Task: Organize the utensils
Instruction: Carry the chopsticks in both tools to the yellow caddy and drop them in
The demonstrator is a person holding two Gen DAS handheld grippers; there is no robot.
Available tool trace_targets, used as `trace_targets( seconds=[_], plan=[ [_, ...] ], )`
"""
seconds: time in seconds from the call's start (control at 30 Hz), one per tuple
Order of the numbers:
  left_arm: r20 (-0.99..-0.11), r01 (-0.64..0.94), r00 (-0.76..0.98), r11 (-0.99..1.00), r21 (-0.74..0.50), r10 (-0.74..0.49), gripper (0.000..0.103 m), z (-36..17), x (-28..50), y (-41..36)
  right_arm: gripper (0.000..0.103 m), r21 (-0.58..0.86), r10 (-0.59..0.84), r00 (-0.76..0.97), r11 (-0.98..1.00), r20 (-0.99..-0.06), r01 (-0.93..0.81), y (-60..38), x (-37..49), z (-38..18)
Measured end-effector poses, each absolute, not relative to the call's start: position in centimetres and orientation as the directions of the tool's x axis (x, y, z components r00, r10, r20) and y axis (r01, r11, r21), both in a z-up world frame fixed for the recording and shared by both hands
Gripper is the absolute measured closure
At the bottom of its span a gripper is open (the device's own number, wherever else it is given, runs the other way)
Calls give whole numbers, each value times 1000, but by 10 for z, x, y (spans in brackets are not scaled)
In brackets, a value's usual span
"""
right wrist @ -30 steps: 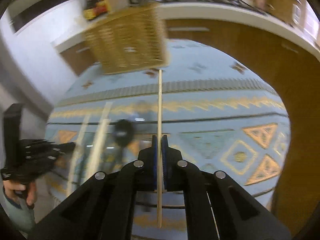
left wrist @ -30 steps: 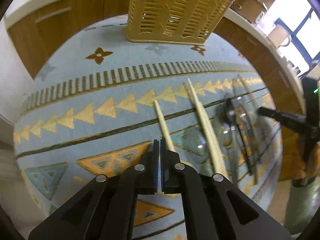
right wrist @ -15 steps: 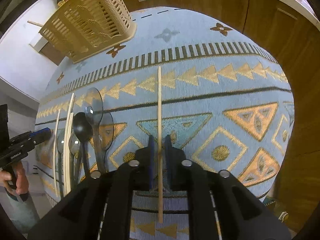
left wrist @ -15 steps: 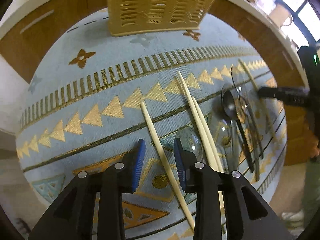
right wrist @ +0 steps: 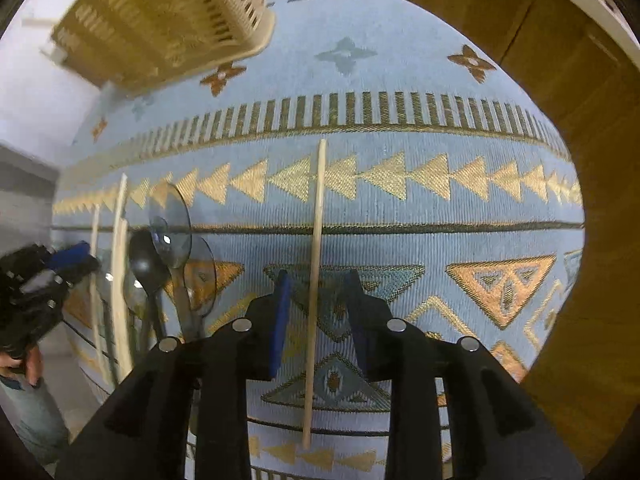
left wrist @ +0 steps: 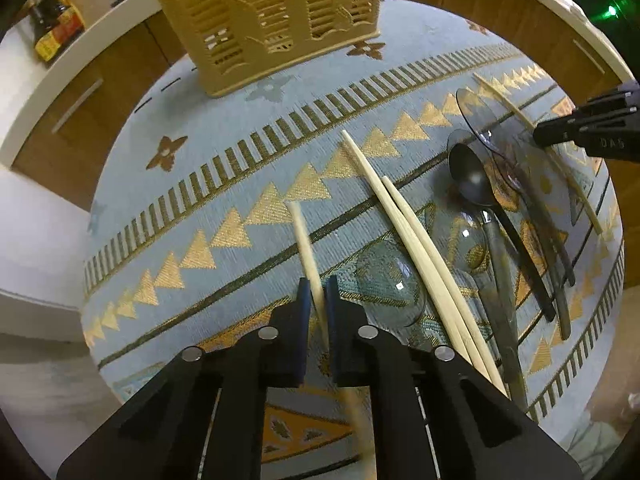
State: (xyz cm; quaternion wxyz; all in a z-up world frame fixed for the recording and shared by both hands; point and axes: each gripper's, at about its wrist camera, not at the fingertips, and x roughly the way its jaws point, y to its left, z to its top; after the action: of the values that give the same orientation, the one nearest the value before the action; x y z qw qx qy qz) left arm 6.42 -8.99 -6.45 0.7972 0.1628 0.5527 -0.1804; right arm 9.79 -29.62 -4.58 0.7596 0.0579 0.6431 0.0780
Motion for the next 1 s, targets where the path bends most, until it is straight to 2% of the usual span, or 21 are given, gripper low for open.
trace_targets(
  seconds=[0.07,0.1,0.13,0.17,0.3,0.43,0.63,0.73,1.0],
  plan=[
    [-931,444,321,896,-12,-171,100,-61,64,-81,78,140,147,149,989,-978,-55,-287,101,-46],
    [-920,433,327,899,-57,-215,100,-57,64,-75,85,100,109,146,993,-983,-67,-280,101,-47],
    [-907,420,338,903,-92,-250,100,-52,65,-69,96,51,64,149,995,-987,-88,-272,100,-46],
    [-895,414,351,903,-117,-277,100,-46,65,-65,99,46,61,145,994,-988,-103,-267,99,-47],
    [-794,380,452,893,-242,-408,100,-7,69,-46,100,86,103,165,990,-981,-110,-262,89,-47],
    [-621,377,604,866,-329,-499,100,49,72,-36,100,149,171,234,983,-957,-112,-265,77,-34],
    [-402,415,754,851,-321,-519,100,128,93,-46,100,192,243,386,967,-890,-166,-263,62,8],
    [-331,425,797,858,-287,-506,100,154,106,-59,100,200,277,508,959,-816,-201,-258,55,37],
    [-151,440,862,863,-249,-483,99,171,150,-85,100,231,347,718,938,-603,-260,-250,97,120]
  ],
)
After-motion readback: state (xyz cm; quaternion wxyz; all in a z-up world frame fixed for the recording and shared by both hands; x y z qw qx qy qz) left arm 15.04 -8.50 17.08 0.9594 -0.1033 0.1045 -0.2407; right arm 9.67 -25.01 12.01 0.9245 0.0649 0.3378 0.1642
